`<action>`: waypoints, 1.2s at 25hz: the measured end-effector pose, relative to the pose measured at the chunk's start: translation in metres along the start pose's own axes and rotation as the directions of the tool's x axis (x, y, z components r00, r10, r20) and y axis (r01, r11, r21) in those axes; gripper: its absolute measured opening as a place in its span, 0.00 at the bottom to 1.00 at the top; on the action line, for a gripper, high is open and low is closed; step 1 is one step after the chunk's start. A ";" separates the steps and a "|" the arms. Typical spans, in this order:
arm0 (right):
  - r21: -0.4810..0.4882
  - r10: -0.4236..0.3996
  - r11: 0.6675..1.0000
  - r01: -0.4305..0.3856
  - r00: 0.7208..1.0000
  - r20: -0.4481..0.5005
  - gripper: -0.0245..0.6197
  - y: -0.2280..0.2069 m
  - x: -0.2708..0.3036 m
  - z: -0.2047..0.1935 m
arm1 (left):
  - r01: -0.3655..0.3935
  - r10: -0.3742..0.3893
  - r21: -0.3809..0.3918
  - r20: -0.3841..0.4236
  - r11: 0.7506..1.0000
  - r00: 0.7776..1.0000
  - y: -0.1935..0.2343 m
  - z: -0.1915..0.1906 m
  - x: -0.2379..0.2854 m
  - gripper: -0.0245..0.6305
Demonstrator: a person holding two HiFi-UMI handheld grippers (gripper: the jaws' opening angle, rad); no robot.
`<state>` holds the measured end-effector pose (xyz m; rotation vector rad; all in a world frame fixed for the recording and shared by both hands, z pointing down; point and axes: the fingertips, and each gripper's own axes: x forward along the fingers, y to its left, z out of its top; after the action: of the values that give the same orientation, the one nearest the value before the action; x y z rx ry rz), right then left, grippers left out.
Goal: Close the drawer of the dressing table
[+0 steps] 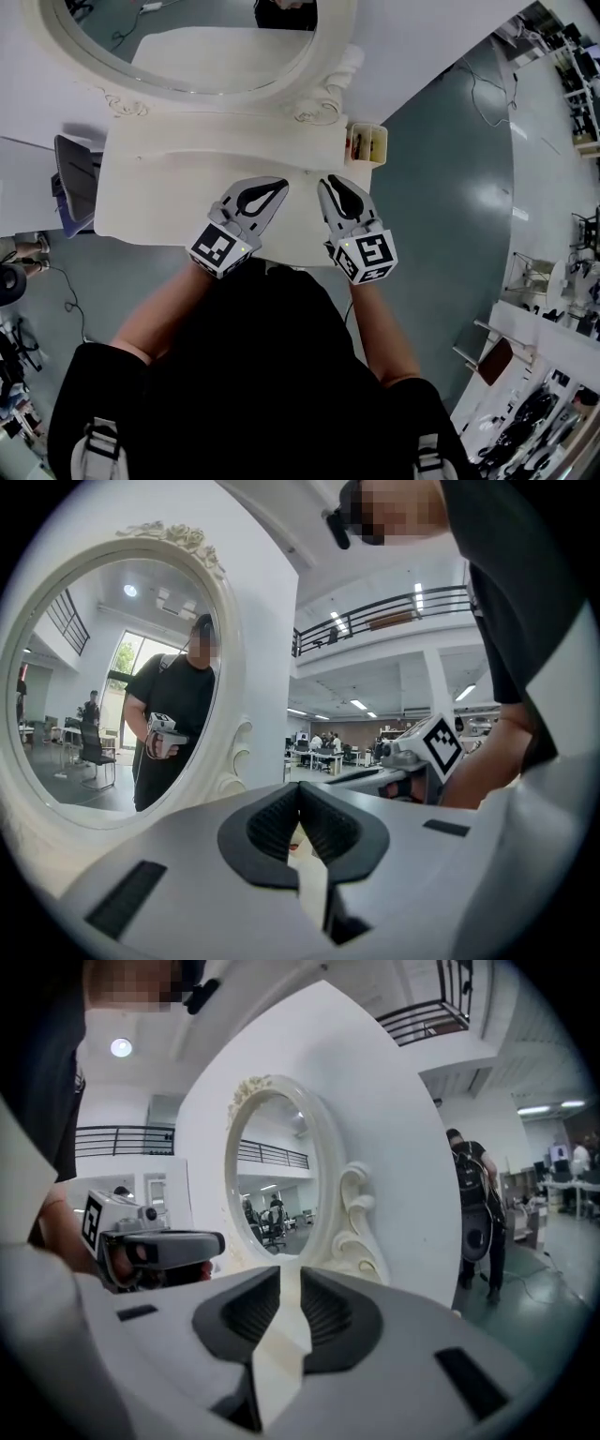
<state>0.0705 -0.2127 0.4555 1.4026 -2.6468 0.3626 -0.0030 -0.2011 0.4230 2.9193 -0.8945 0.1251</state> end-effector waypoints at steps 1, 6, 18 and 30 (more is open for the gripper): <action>-0.029 0.013 0.999 -0.012 1.000 0.013 0.15 0.004 -0.005 0.006 | 0.001 -0.001 -0.004 0.004 1.000 1.000 -0.004 0.003 -0.001 0.03; -0.070 0.051 0.997 -0.046 0.996 0.075 0.10 0.016 -0.031 0.028 | -0.010 0.011 -0.020 0.019 1.000 1.000 -0.021 0.015 -0.006 0.03; -0.120 0.135 0.985 -0.120 0.983 0.128 0.04 0.039 -0.071 0.052 | -0.030 0.030 0.016 0.042 0.999 0.999 -0.057 0.032 -0.010 0.03; -0.138 0.181 0.977 -0.160 0.971 0.154 0.04 0.050 -0.085 0.063 | -0.046 0.042 0.044 0.081 0.998 0.996 -0.067 0.046 -0.010 0.03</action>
<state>0.0768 -0.1350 0.3685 1.2206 -2.8765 0.0968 0.0286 -0.1447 0.3721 2.9666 -0.9810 0.0322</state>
